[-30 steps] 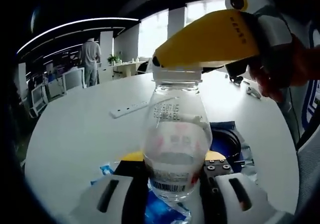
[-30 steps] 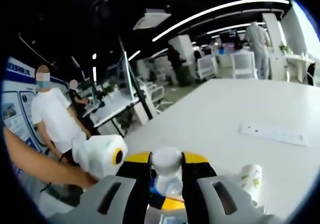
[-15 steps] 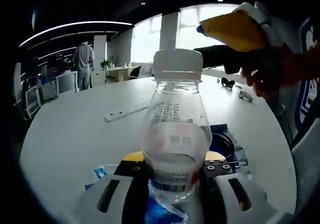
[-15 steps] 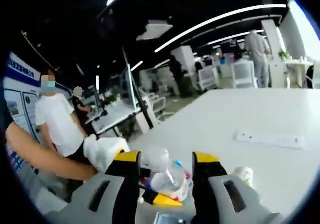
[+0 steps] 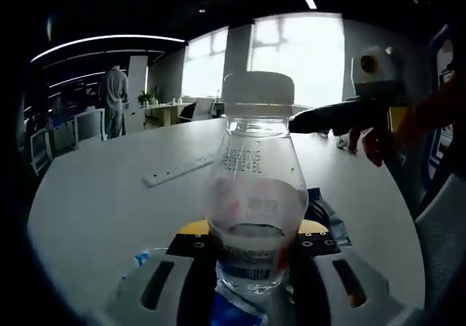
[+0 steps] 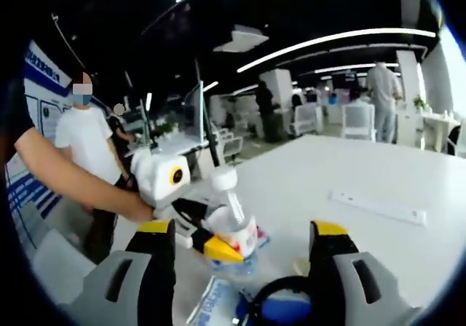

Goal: Arrange the tabletop items into an orderly group along one side of the table until the central work area is clear of visible clutter.

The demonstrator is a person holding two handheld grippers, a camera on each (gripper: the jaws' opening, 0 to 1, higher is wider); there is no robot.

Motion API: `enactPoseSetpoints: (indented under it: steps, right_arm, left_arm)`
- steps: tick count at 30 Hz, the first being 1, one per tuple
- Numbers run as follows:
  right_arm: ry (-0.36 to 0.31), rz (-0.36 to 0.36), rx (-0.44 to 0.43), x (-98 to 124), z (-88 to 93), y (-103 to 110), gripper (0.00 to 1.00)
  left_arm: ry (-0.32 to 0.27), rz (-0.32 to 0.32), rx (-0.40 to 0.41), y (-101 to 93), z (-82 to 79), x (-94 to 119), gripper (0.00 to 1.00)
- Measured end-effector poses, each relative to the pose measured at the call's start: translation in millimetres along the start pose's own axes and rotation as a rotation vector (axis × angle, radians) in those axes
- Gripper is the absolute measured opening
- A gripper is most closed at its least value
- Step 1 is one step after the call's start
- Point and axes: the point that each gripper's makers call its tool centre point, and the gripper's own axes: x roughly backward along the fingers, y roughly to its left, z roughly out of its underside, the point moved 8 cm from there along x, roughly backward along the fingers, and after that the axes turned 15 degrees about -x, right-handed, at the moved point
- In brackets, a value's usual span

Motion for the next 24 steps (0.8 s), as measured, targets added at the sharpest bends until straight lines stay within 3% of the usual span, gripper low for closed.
enactPoseSetpoints:
  steps: [24]
  right_arm:
    - [0.058,0.022,0.094,45.6,26.3,11.4,0.89]
  left_arm:
    - [-0.057,0.063,-0.011,-6.8,-22.3,31.5,0.37]
